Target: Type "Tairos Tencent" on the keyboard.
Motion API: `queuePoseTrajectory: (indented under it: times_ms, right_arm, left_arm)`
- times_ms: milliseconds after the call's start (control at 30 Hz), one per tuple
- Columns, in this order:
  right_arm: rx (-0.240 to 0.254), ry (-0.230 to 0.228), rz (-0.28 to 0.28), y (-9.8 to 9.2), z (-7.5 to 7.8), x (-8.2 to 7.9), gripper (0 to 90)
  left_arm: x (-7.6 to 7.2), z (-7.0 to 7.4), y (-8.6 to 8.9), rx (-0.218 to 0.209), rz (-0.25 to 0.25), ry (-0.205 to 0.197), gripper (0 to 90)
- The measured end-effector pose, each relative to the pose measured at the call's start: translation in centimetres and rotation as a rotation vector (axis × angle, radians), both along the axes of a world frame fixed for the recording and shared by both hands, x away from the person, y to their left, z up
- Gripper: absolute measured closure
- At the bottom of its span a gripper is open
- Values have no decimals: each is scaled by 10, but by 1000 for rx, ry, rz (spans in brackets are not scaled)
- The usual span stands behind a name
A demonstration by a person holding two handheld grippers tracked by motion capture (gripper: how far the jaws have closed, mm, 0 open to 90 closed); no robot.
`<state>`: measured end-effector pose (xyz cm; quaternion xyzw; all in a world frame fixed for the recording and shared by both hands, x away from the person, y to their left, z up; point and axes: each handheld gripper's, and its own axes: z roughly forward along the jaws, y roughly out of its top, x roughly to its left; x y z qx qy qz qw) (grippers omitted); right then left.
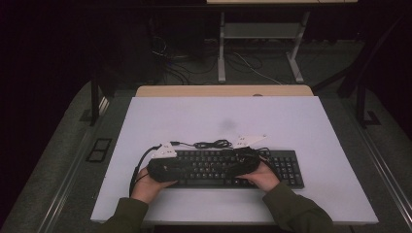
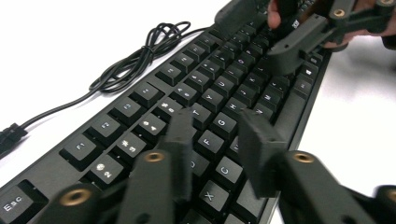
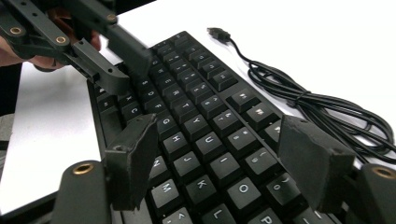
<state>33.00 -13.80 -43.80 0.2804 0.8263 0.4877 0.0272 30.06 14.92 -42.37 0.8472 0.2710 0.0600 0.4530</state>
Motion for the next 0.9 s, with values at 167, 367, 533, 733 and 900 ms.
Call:
queuePoseTrajectory:
  times_ms: [167, 367, 533, 733, 900]
  right_arm:
    - [8, -5, -17, -3, 0, 2, 274]
    - [12, -8, -25, -5, 1, 2, 260]
    - [11, -10, -32, -5, 1, 3, 250]
    - [9, -7, -35, -6, 2, 3, 249]
    - [3, -11, -34, -6, 2, 3, 248]
  left_arm:
    - [0, -1, -2, 12, -19, 16, 815]
    - [-1, -3, -5, 37, -41, 30, 887]
    - [0, -4, -6, 65, -55, 40, 889]
    - [0, -7, -9, 79, -65, 49, 889]
    - [0, -8, -10, 83, -65, 54, 889]
